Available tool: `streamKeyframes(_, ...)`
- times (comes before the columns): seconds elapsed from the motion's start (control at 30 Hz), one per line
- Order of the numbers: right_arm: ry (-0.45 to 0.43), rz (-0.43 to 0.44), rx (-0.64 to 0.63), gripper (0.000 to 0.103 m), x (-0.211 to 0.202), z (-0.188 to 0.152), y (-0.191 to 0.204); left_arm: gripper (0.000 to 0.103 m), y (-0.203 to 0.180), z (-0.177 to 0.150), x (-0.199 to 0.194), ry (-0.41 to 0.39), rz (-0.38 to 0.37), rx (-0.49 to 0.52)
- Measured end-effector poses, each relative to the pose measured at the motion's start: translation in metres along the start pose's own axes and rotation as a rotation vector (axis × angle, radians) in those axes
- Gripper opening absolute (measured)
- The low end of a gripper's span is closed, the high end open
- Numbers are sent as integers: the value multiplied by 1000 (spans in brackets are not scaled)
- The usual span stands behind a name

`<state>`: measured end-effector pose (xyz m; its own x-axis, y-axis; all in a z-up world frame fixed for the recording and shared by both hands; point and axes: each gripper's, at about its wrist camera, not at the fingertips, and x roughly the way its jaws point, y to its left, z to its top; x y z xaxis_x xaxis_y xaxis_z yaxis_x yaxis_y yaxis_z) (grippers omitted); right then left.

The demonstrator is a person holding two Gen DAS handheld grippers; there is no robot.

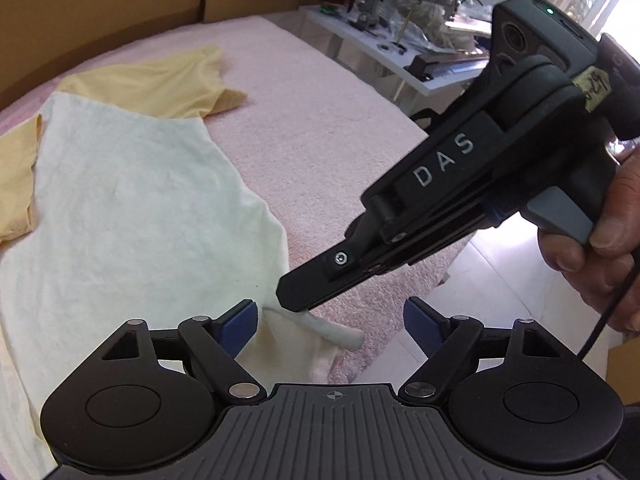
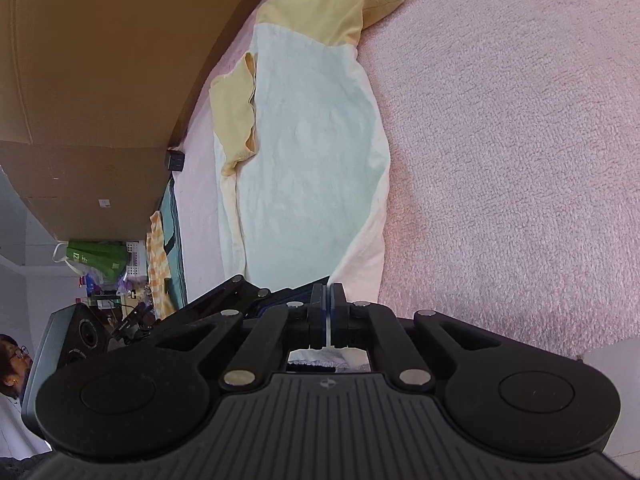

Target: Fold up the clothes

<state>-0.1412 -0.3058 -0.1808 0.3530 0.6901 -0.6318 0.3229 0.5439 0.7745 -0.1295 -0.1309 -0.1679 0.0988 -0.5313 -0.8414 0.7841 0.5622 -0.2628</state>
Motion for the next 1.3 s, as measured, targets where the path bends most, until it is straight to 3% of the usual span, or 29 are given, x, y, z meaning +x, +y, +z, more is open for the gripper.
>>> streamKeyframes(0.1, -5, 2, 9, 4, 0, -1, -1, 87, 9, 2, 2, -4, -15, -54)
streamKeyframes(0.23, -8, 16, 11, 4, 0, -1, 0, 63, 17, 1, 8, 26, -38, -105)
streamKeyframes(0.47, -8, 18, 1, 4, 0, 0, -1, 44, 25, -1, 7, 31, -31, -164)
streamKeyframes(0.57, -5, 14, 1, 4, -1, -1, -3, 44, 27, -3, 5, 48, -30, -180)
streamKeyframes(0.8, 12, 12, -9, 4, -4, -2, -3, 10, 32, -4, 3, 66, -18, -206)
streamKeyframes(0.93, 14, 12, -22, 4, -8, 2, -1, 5, 38, -6, 0, 53, -35, -242)
streamKeyframes(1.03, -45, 2, -2, 4, -18, 11, -3, 4, 40, -6, -1, 48, -38, -249)
streamKeyframes(1.13, -175, -27, 83, 6, -30, 29, -15, 4, 39, -5, -2, 47, -34, -245)
streamKeyframes(1.27, -303, 31, 216, 7, -34, 60, -34, 4, 37, -5, -4, 44, -13, -228)
streamKeyframes(1.3, -319, 37, 228, 12, -32, 67, -35, 4, 37, -5, -4, 45, -3, -218)
